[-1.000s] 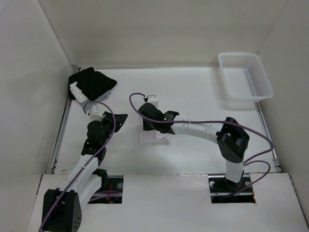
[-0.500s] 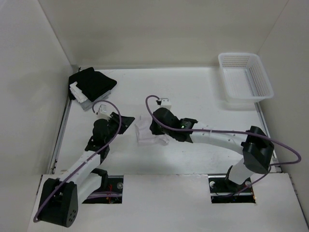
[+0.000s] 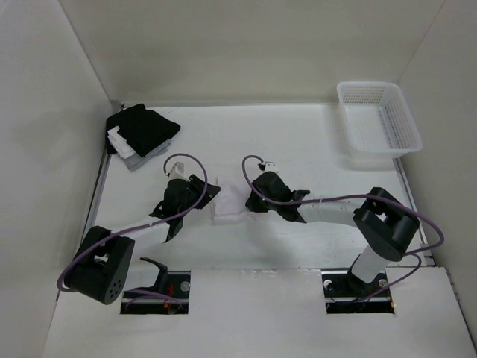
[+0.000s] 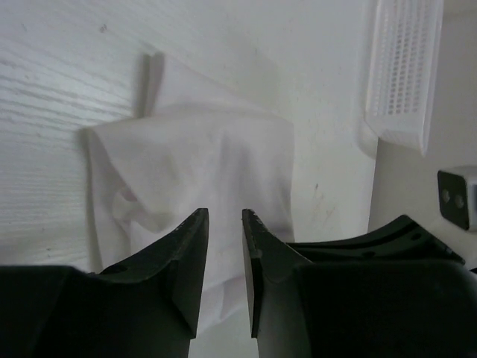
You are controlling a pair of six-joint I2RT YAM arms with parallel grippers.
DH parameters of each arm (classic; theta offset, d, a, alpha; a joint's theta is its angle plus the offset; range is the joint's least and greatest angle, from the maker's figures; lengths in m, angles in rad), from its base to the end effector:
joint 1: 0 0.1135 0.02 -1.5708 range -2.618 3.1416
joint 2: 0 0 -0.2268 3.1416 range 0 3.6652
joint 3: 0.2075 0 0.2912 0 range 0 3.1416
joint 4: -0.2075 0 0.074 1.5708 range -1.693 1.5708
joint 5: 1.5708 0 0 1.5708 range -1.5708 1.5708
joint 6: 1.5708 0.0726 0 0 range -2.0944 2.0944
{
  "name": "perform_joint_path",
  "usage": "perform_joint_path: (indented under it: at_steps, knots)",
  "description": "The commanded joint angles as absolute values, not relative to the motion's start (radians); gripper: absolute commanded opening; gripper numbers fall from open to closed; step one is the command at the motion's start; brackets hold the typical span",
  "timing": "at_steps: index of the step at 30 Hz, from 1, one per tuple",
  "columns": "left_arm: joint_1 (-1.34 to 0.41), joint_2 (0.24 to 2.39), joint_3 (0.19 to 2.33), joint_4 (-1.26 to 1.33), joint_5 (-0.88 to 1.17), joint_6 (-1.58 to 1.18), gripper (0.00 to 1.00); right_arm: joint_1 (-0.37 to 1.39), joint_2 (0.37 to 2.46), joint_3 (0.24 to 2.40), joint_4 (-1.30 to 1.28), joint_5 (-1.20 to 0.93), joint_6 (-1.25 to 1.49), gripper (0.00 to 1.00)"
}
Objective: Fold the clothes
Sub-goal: Fold the tank top
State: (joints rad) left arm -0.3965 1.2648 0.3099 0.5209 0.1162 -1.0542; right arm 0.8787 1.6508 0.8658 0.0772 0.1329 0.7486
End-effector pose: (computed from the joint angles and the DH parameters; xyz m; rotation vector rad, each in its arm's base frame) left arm 0.2715 -0.1228 0.0704 -0.6213 2.0692 -1.0088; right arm 0.2582 0.2964 0.0857 -0.0816 2.3697 0.6848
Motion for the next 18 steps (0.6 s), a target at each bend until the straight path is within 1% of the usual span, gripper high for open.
perform_joint_path:
  at_steps: [1, 4, 8, 11, 18]
  knots:
    - [-0.383, 1.224, 0.308, 0.598, 0.028, -1.011, 0.25, 0.864, 1.646, 0.815, 0.189, 0.101, 0.761, 0.06]
    - [-0.381, 1.215, 0.311, 0.554, -0.029, -0.980, 0.32, 0.861, 1.634, 0.766, 0.207, 0.104, 0.769, 0.07]
    - [-0.370, 1.265, 0.333, 0.491, -0.098, -0.934, 0.38, 0.854, 1.618, 0.736, 0.230, 0.103, 0.772, 0.09]
    - [-0.357, 1.333, 0.368, 0.474, -0.115, -0.916, 0.38, 0.852, 1.617, 0.735, 0.239, 0.100, 0.762, 0.10]
    - [-0.360, 1.443, 0.423, 0.469, -0.086, -0.900, 0.37, 0.841, 1.620, 0.715, 0.270, 0.091, 0.759, 0.10]
